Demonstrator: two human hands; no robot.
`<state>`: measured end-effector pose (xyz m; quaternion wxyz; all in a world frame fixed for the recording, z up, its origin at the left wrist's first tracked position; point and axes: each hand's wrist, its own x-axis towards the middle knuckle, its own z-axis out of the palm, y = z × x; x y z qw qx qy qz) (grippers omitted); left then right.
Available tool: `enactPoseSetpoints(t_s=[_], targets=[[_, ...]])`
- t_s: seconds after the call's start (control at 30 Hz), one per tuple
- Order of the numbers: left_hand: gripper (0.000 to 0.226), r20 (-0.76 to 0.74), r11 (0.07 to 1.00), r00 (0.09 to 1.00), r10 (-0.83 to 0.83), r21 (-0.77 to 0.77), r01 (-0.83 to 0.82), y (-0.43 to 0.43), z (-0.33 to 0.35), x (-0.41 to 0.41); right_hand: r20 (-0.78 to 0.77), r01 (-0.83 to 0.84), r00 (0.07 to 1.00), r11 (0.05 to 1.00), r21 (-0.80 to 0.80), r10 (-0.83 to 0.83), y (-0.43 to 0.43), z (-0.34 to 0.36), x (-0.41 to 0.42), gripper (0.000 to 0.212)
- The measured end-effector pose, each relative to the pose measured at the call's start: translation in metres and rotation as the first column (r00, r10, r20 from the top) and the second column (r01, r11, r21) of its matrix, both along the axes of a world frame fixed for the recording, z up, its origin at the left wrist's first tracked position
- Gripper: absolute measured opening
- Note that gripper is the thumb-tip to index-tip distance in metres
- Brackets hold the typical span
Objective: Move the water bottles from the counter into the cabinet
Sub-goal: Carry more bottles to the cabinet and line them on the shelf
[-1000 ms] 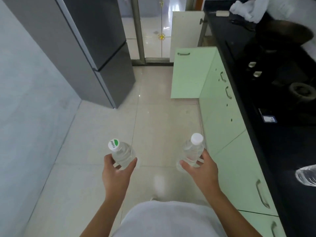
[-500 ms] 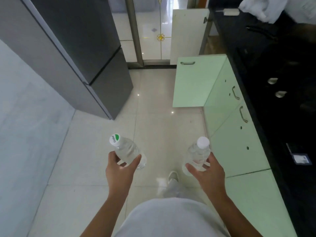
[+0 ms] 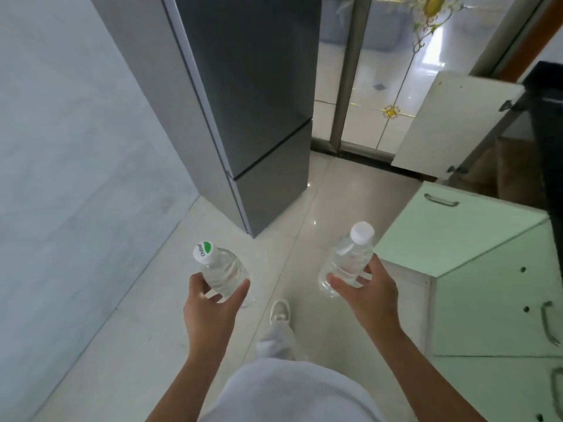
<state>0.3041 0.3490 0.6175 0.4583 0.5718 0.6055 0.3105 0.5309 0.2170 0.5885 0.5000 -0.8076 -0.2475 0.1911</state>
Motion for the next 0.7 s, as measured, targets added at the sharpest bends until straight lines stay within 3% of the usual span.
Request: enactPoseSetpoints(t_s=[0.2, 0.5, 0.7], targets=[[0.046, 0.017, 0.997, 0.997, -0.073, -0.009, 0.073, 0.101, -0.013, 0.072, 0.006, 0.033, 0.999, 0.999, -0.008, -0.033, 0.087, -0.008, 0.057, 0.057], [0.051, -0.002, 0.925, 0.926, -0.378, 0.032, 0.378, 0.217, 0.0, 0.223, -0.034, 0.32, 0.947, 0.947, -0.033, -0.321, 0.132, -0.002, 0.15, 0.062], [0.05, 0.001, 0.889, 0.889, -0.457, 0.014, 0.457, 0.261, -0.012, 0.325, -0.073, 0.4, 0.913, 0.916, -0.031, -0.401, 0.161, -0.019, 0.231, 0.058]])
